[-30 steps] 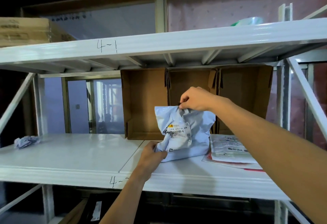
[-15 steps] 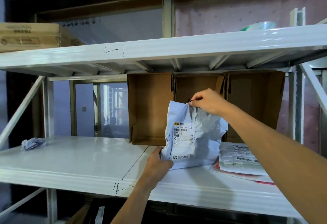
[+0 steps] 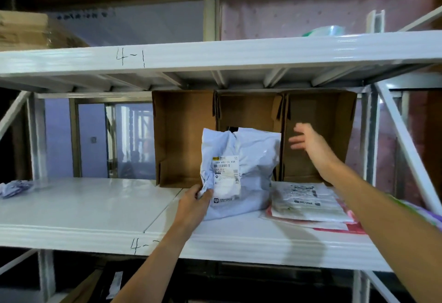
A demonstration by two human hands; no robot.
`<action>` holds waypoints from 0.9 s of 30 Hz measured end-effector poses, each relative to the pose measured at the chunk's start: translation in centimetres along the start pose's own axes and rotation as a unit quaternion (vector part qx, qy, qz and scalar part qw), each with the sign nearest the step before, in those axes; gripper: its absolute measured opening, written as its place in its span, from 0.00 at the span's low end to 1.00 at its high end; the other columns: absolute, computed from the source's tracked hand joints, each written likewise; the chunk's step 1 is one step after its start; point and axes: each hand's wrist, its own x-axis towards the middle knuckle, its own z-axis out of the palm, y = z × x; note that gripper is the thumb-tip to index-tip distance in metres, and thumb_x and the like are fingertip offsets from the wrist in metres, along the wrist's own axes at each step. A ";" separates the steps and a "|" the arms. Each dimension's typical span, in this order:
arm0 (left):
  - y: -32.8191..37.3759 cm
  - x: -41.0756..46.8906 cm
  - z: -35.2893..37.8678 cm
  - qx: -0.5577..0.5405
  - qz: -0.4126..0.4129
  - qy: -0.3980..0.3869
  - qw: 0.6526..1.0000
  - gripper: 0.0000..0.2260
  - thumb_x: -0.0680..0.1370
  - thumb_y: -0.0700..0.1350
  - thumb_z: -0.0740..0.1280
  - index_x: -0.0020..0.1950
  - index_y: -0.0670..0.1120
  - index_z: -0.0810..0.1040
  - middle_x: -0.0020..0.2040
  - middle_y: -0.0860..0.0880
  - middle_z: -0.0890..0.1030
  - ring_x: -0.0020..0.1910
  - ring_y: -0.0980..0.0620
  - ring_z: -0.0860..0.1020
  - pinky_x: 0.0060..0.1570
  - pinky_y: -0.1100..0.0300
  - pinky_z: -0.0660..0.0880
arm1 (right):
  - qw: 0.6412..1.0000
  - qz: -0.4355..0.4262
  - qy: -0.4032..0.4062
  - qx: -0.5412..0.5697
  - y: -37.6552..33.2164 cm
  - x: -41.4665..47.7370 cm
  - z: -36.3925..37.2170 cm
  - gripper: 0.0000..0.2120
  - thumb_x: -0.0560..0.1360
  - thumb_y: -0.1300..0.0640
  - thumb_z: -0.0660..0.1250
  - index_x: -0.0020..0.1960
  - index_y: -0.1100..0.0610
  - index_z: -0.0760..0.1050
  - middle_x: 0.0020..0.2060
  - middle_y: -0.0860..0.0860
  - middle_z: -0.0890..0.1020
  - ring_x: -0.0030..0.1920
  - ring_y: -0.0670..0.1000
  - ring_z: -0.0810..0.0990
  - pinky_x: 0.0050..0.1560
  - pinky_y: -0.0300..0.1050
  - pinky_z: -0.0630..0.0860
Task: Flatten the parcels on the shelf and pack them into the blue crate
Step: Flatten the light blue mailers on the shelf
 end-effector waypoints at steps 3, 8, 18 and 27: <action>1.6 1.3 0.2 -0.035 0.005 0.028 0.999 0.16 0.81 0.48 0.67 0.35 0.45 0.69 0.29 0.53 0.69 0.33 0.53 0.68 0.34 0.58 0.63 | 0.992 0.079 -0.097 0.004 2.5 -2.0 0.8 0.28 0.74 0.52 0.65 0.73 0.53 0.67 0.61 0.52 0.79 0.56 0.51 0.80 0.66 0.50 0.71; 5.3 2.5 0.4 -0.075 0.018 0.074 0.994 0.10 0.84 0.46 0.62 0.45 0.43 0.77 0.38 0.51 0.75 0.39 0.53 0.72 0.34 0.62 0.66 | 0.986 0.100 -0.126 0.032 5.7 -5.0 4.7 0.22 0.70 0.56 0.70 0.63 0.49 0.76 0.58 0.47 0.82 0.58 0.47 0.79 0.54 0.44 0.75; 4.0 4.7 -1.3 -0.196 -0.051 0.093 0.975 0.10 0.81 0.49 0.65 0.42 0.49 0.81 0.46 0.44 0.84 0.46 0.42 0.82 0.51 0.43 0.79 | 0.996 0.068 -0.045 0.037 7.3 -6.6 8.0 0.08 0.79 0.47 0.66 0.50 0.52 0.77 0.46 0.52 0.82 0.46 0.51 0.80 0.47 0.51 0.75; 0.2 5.4 -1.7 0.156 -0.093 0.087 0.979 0.10 0.78 0.42 0.62 0.54 0.38 0.78 0.54 0.38 0.81 0.54 0.34 0.78 0.51 0.49 0.76 | 0.989 0.018 -0.028 -0.142 8.6 -6.3 10.2 0.16 0.81 0.53 0.62 0.35 0.51 0.65 0.32 0.48 0.72 0.38 0.52 0.73 0.40 0.47 0.68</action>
